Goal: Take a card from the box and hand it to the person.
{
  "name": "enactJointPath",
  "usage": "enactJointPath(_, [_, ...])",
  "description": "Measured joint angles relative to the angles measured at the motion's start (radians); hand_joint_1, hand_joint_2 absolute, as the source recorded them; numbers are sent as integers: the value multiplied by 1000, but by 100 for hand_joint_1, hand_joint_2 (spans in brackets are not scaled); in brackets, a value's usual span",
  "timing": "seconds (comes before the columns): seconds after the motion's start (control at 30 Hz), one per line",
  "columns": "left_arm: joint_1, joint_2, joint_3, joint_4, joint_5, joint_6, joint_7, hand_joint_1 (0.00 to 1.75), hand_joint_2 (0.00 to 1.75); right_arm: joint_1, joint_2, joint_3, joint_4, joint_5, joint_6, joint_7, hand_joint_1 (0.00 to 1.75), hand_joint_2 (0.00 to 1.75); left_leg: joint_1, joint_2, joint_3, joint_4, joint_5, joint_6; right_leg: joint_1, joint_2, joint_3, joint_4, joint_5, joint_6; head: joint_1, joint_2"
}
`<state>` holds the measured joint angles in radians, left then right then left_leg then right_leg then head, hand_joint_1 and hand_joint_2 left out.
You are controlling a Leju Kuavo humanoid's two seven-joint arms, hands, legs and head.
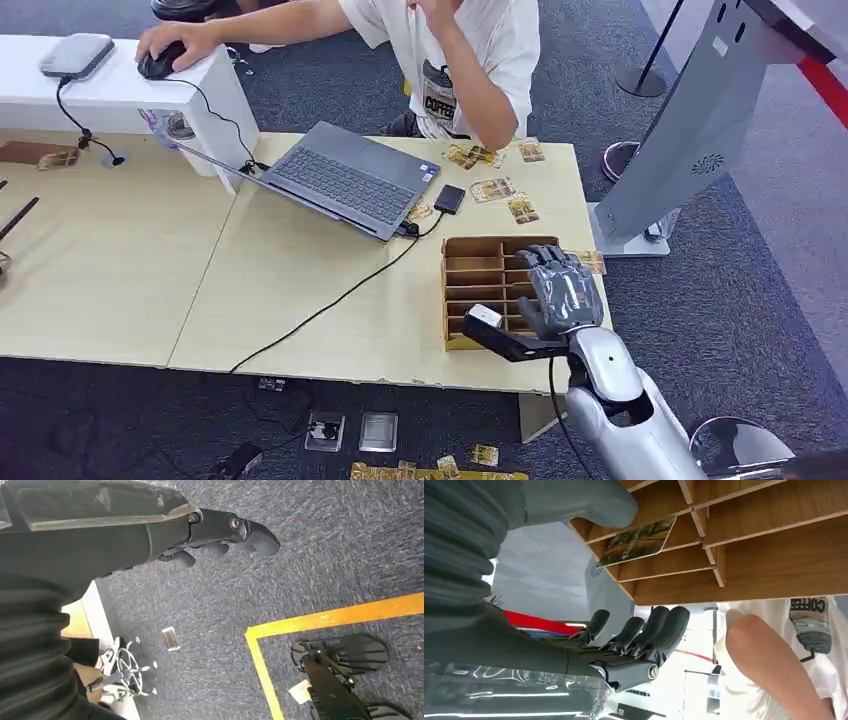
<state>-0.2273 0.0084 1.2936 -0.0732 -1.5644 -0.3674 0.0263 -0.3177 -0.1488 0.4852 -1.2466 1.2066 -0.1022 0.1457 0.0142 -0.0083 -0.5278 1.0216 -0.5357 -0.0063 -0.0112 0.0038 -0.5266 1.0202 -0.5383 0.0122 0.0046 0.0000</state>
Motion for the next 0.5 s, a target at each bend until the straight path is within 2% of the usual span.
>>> enactJointPath(0.27, [-3,0,0,0,0,-1,3,0,175,-13,3,0,28,4,-3,-6,68,175,0,0,0,0,0,0,0,0,0,0,0,0,0,0])
enactJointPath(0.5, [-4,0,0,0,0,-1,4,0,175,-24,7,1,51,5,-4,-11,77,175,0,0,0,0,0,0,0,0,0,0,0,0,0,0])
